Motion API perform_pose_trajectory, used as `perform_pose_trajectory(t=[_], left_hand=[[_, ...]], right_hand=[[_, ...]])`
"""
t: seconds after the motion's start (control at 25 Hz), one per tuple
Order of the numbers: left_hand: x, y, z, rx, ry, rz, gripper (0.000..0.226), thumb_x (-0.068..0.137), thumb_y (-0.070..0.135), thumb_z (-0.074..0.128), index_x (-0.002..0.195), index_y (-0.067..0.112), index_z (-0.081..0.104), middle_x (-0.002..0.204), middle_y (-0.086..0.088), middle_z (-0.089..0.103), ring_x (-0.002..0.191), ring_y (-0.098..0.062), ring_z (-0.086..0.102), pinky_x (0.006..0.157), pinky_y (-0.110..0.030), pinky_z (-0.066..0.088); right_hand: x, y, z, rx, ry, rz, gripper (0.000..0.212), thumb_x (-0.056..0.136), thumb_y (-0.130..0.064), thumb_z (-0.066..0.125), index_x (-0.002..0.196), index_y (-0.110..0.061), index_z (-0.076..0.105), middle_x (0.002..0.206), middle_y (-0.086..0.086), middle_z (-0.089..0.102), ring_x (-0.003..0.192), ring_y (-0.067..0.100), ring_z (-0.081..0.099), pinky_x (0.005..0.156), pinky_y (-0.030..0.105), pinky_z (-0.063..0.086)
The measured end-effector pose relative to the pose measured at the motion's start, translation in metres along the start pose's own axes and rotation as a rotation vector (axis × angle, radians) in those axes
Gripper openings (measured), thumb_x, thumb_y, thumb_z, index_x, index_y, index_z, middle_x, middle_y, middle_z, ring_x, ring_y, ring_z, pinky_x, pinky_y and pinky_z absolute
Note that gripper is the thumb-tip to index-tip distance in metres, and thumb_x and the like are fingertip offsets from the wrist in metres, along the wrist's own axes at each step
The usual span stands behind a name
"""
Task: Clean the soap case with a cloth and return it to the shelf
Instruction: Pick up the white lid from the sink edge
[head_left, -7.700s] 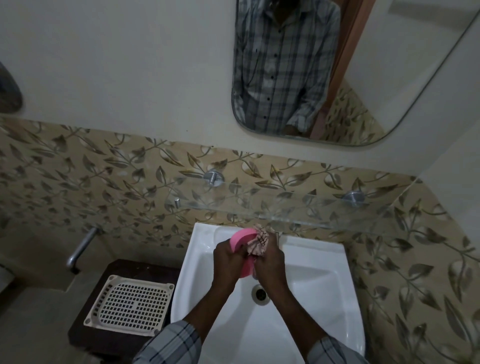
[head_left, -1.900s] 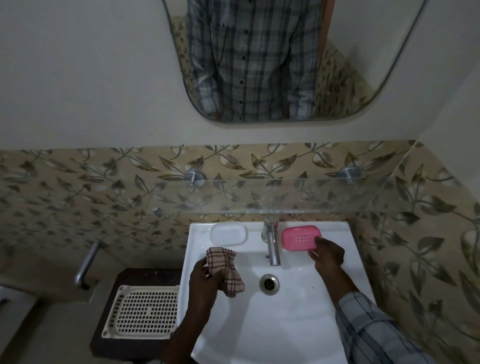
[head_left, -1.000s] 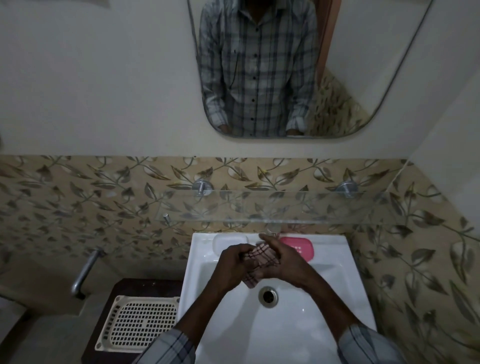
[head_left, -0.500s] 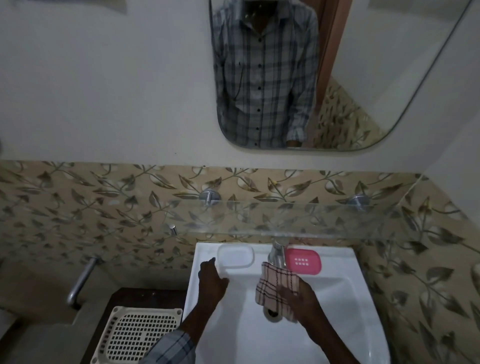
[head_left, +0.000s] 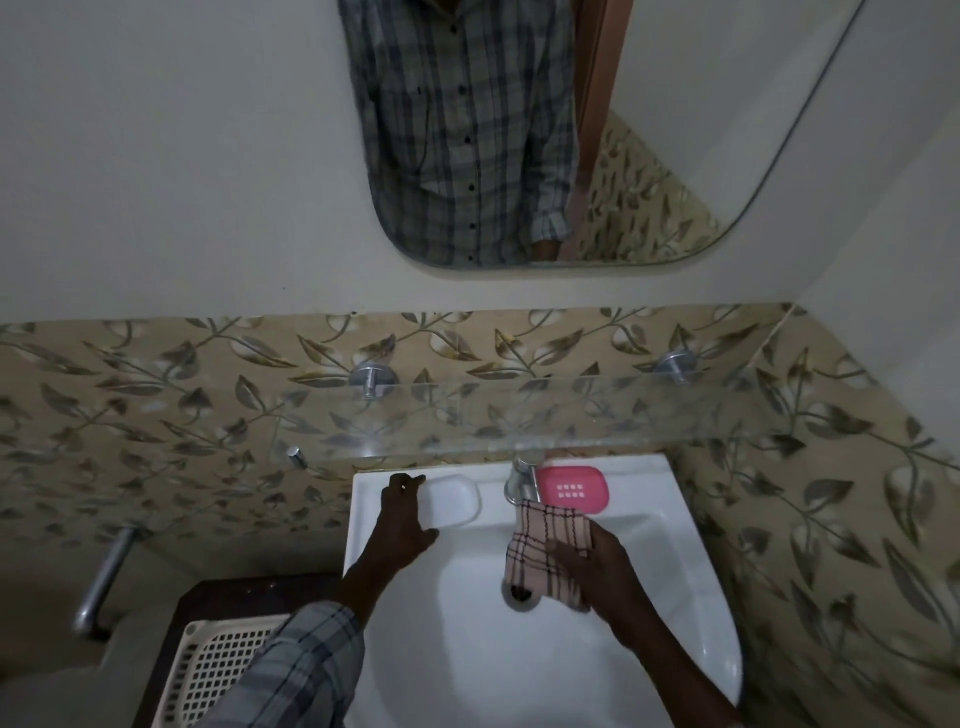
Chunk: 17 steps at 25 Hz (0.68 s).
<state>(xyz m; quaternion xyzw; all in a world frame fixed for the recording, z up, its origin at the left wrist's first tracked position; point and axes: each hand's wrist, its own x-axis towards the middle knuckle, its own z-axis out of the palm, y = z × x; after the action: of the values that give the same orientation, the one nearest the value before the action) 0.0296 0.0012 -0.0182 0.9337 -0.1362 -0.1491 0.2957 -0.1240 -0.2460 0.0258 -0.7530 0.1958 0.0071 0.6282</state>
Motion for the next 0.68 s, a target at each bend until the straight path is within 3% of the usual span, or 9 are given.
perform_pose_trajectory(t=[0.16,0.28,0.4,0.68], left_hand=[[-0.047,0.005,0.006,-0.054,0.022,0.12,0.097,0.072,0.01,0.078,0.152,0.006,0.025,0.152,-0.015,0.024,0.137,-0.03,0.031,0.109,-0.04,0.042],[-0.078,0.013,0.013,0.007,0.01,0.211,0.097,0.072,0.011,0.075,0.153,0.008,0.024,0.153,-0.015,0.023,0.138,-0.031,0.029,0.111,-0.039,0.04],[-0.099,0.029,0.017,0.152,-0.029,0.326,0.096,0.073,0.012,0.072,0.154,0.007,0.021,0.153,-0.017,0.025,0.136,-0.032,0.031,0.113,-0.038,0.036],[-0.102,0.076,0.014,0.512,0.008,0.661,0.087,0.073,-0.006,0.058,0.152,-0.004,0.021,0.146,-0.023,0.036,0.118,-0.035,0.047,0.1,-0.039,0.045]], right_hand=[[0.015,-0.009,0.003,0.074,0.041,0.008,0.023,0.088,-0.014,0.071,0.11,-0.02,0.07,0.103,-0.001,0.077,0.094,0.016,0.073,0.086,0.042,0.06],[0.018,-0.013,0.004,0.083,0.026,-0.029,0.022,0.089,-0.013,0.071,0.11,-0.02,0.07,0.102,-0.001,0.077,0.094,0.016,0.074,0.086,0.041,0.06],[0.016,-0.011,0.005,0.086,0.005,-0.049,0.024,0.089,-0.014,0.07,0.113,-0.018,0.068,0.104,0.001,0.077,0.096,0.018,0.073,0.088,0.043,0.059],[0.008,0.004,0.001,0.164,0.028,-0.037,0.026,0.09,-0.015,0.069,0.116,-0.018,0.068,0.109,0.003,0.076,0.099,0.021,0.072,0.089,0.044,0.059]])
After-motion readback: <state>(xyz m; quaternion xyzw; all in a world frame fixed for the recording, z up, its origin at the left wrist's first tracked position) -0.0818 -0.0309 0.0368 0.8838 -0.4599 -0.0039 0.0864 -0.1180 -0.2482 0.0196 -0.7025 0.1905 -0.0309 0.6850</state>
